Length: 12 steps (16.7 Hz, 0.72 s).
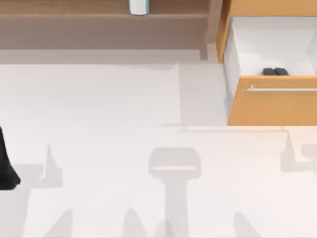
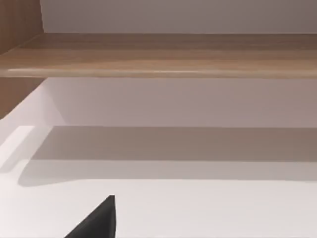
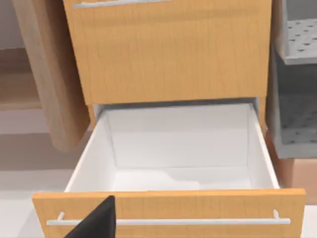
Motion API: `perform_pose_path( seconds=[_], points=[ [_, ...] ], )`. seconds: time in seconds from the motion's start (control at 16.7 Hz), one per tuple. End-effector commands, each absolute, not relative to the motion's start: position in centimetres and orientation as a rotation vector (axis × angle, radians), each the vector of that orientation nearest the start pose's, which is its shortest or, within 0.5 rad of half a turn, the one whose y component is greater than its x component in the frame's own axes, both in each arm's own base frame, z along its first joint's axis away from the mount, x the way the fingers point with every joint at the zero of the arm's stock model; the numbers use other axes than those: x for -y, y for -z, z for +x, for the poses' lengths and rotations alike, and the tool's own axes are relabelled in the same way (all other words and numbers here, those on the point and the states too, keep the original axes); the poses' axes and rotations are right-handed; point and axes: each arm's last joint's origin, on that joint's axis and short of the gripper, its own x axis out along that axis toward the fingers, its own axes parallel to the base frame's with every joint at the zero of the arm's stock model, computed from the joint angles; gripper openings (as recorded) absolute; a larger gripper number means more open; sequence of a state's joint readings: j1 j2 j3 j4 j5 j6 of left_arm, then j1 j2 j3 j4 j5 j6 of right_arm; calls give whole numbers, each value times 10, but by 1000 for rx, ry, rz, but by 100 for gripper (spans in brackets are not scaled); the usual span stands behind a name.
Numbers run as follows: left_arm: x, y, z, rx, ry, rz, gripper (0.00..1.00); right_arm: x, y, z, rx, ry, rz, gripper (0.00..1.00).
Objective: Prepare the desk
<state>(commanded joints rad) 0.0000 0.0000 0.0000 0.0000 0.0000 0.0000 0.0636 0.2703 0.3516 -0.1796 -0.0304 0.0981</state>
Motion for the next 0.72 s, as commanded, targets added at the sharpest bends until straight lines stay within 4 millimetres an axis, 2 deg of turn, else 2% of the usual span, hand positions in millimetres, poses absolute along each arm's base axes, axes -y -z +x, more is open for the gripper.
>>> perform_pose_path(
  seconds=[0.18, 0.36, 0.54, 0.72],
  points=[
    [1, -160, 106, 0, 0, 0, 100, -13, -303, 121, -163, -131, 149, 100],
    [1, -160, 106, 0, 0, 0, 100, -22, -356, 149, -275, -158, 195, 100],
    [1, -160, 106, 0, 0, 0, 100, -35, -388, 197, -433, -163, 221, 100],
    [1, -160, 106, 0, 0, 0, 100, -49, -396, 258, -613, -146, 221, 100]
  ],
)
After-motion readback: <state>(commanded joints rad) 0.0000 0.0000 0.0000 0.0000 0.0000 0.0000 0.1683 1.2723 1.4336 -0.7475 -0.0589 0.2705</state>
